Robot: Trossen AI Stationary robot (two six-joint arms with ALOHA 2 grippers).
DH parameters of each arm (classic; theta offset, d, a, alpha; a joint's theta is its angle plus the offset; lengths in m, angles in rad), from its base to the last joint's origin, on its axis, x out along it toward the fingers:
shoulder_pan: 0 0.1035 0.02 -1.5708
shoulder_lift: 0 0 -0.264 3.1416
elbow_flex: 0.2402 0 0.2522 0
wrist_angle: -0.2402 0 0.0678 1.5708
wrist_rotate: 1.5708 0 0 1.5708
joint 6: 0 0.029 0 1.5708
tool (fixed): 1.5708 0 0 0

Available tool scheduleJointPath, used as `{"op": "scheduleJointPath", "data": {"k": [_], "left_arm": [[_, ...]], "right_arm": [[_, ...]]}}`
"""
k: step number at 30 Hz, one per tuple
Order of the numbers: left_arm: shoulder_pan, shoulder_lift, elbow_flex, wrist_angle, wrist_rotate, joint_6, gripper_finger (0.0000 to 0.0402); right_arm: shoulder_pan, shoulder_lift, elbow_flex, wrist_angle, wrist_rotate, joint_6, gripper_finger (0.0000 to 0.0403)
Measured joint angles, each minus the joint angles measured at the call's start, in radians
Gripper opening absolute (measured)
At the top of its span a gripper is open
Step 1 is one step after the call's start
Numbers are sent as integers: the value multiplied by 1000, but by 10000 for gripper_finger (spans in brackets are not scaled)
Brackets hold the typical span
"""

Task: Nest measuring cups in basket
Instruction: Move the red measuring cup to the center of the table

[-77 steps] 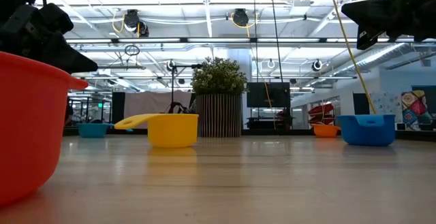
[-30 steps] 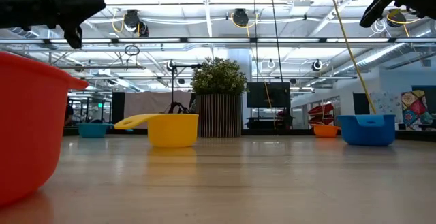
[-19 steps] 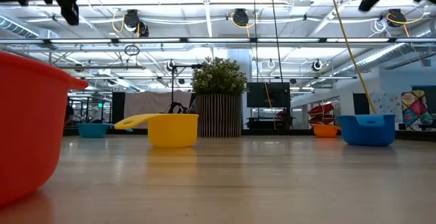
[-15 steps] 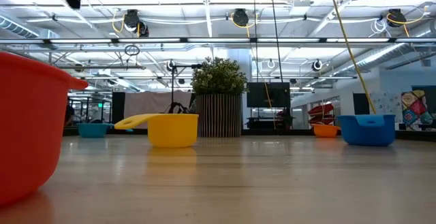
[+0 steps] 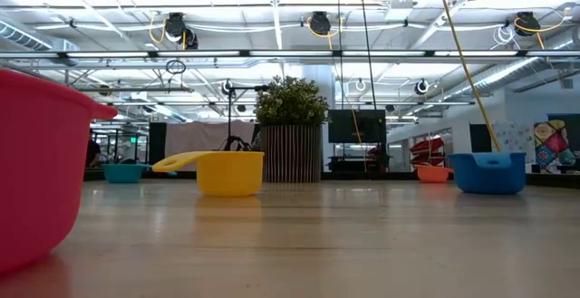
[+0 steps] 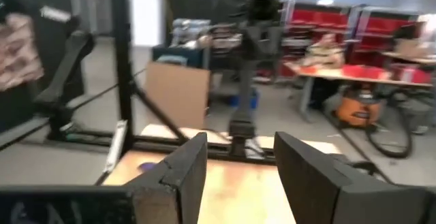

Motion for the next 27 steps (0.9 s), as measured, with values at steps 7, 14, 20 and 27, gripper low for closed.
{"op": "scheduleJointPath", "data": {"k": [7,14,20,27], "left_arm": [[-45,38,74,-90,-8,7,36],[-132,38,76,-86,-8,-47,35],[-200,49,75,-110,-46,-25,35],[-206,49,75,-148,-180,-1,35]], "right_arm": [[35,264,268,-142,-110,-34,165],[76,440,510,-350,-131,-85,165],[87,567,698,-593,-130,-130,165],[85,716,799,-693,-130,-137,165]]}}
